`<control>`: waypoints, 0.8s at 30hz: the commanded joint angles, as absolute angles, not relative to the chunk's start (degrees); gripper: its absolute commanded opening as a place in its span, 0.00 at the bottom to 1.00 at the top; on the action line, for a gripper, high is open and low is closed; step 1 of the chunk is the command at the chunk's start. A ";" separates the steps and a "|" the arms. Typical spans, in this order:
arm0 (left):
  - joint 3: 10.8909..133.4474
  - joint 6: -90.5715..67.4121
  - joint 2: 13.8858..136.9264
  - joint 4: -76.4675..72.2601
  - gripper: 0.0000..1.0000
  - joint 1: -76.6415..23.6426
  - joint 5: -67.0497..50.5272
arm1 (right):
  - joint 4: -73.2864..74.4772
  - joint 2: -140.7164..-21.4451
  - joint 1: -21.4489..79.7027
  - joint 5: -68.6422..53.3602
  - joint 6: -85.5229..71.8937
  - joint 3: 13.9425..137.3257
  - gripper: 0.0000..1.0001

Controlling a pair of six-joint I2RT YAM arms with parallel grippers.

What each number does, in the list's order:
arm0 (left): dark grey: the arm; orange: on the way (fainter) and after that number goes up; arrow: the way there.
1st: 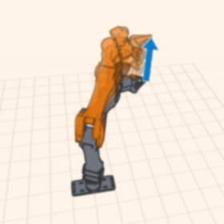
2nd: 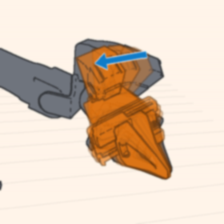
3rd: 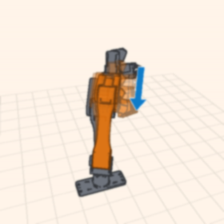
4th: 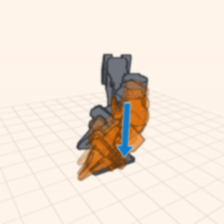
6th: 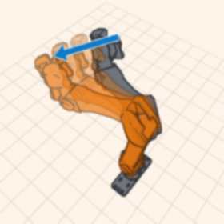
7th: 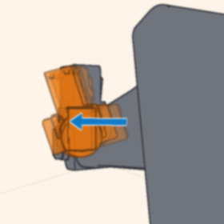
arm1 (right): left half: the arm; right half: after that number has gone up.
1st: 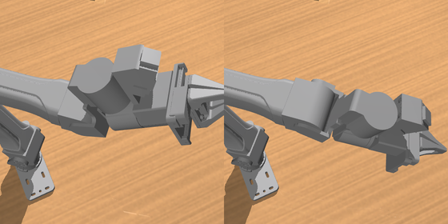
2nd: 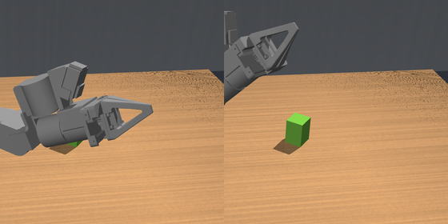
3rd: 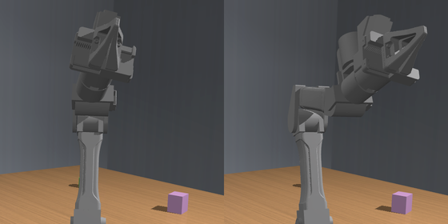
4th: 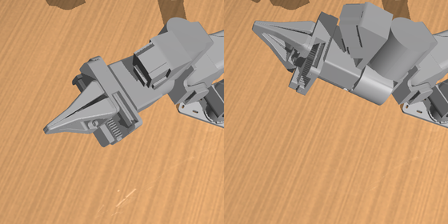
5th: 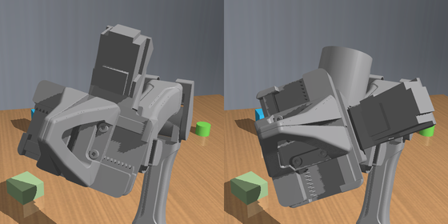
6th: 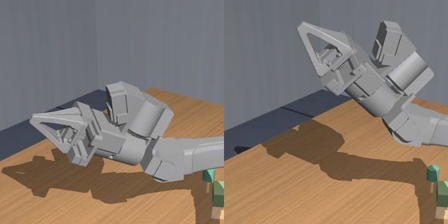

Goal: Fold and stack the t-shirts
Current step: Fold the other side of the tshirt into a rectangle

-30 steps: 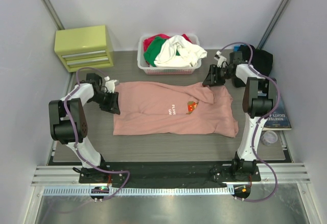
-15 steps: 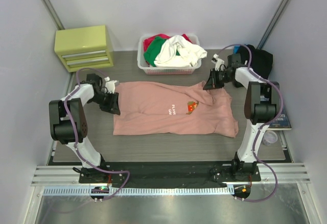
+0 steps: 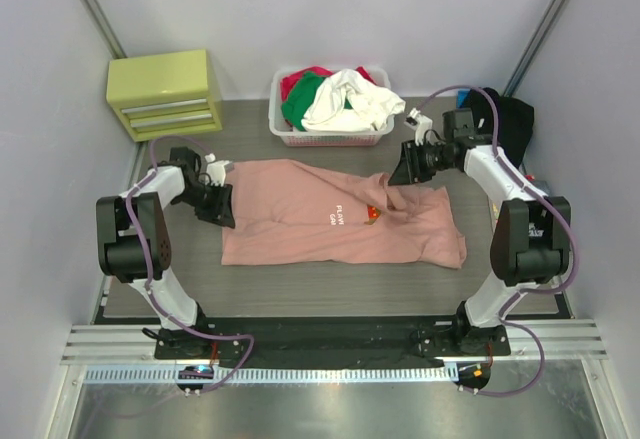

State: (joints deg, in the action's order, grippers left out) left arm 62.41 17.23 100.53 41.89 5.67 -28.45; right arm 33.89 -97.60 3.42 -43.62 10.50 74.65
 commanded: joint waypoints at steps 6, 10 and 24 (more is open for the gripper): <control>60.73 19.60 97.65 41.04 0.39 5.54 -27.60 | 34.63 -90.88 3.25 -42.80 14.76 66.71 0.57; 60.21 20.04 97.12 41.31 0.39 5.54 -26.63 | 34.45 -87.90 3.25 -41.22 14.86 65.13 0.57; 58.01 18.19 96.59 38.41 0.39 5.54 -28.39 | 31.38 -90.42 6.94 -39.12 10.46 63.10 0.57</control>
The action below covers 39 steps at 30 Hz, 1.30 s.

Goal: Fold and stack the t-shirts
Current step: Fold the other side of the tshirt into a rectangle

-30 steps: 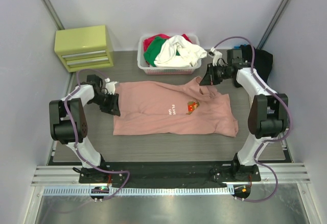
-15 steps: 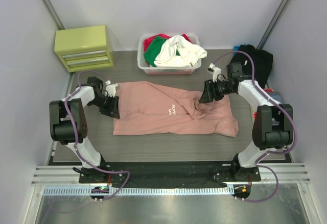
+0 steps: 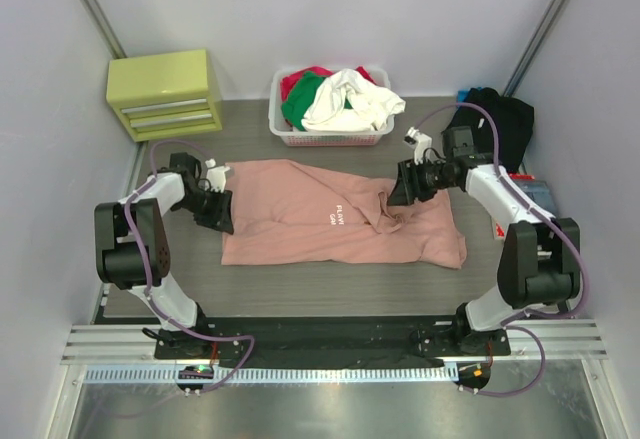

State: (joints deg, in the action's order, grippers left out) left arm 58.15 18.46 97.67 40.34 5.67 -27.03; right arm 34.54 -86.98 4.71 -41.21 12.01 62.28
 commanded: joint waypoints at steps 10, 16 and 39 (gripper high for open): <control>57.48 18.63 96.24 38.50 0.39 5.54 -26.89 | 27.78 -96.68 9.40 -37.88 6.86 67.50 0.57; 57.92 18.46 96.24 38.41 0.39 5.54 -27.25 | 26.19 -99.14 10.28 -36.13 6.77 67.85 0.57; 55.99 19.95 94.92 37.71 0.39 5.45 -25.67 | 28.39 -100.99 11.78 -26.02 11.07 76.90 0.01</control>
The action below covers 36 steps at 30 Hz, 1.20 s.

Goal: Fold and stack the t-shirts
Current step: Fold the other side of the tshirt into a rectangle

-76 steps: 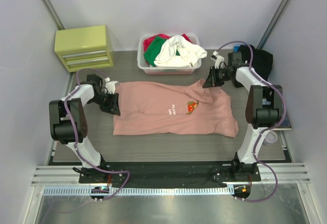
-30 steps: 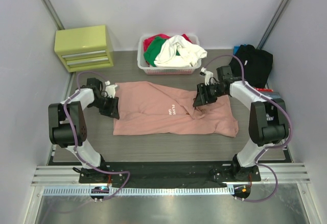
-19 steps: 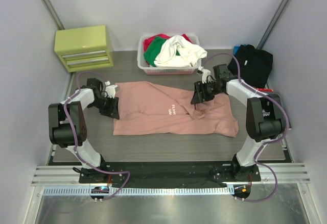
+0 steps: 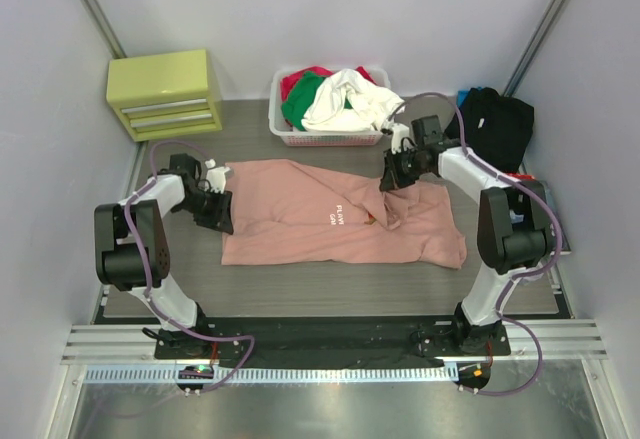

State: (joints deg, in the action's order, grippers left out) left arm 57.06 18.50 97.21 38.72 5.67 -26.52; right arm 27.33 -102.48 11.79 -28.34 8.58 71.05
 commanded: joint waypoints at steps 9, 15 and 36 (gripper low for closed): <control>55.28 20.57 93.60 37.88 0.38 5.54 -25.66 | 33.48 -96.33 11.69 -26.28 12.56 78.23 0.01; 55.81 20.65 94.22 37.79 0.38 5.54 -25.84 | 36.21 -88.96 10.99 -25.75 13.62 74.27 0.01; 56.51 20.83 95.36 37.97 0.38 5.54 -27.07 | 50.71 -80.33 -0.78 -27.15 20.13 70.58 0.01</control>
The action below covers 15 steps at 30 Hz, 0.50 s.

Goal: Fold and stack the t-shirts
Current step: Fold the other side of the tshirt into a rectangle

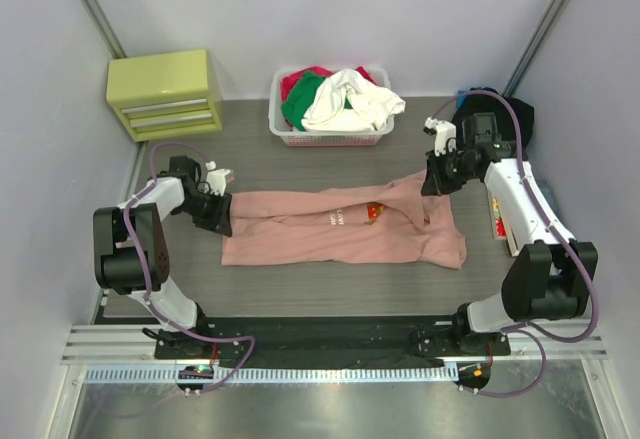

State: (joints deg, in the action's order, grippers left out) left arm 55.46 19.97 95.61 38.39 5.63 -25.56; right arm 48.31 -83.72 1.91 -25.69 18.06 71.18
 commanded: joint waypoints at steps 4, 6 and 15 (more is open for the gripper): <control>56.60 20.83 95.54 38.14 0.38 5.54 -27.25 | 51.42 -81.21 -2.63 -29.53 20.30 68.57 0.01; 56.34 20.92 95.36 38.14 0.38 5.54 -27.25 | 51.33 -82.00 -2.81 -29.71 20.21 66.98 0.01; 55.99 21.45 95.19 38.41 0.38 5.45 -26.90 | 49.57 -84.47 -4.39 -31.91 19.25 65.21 0.54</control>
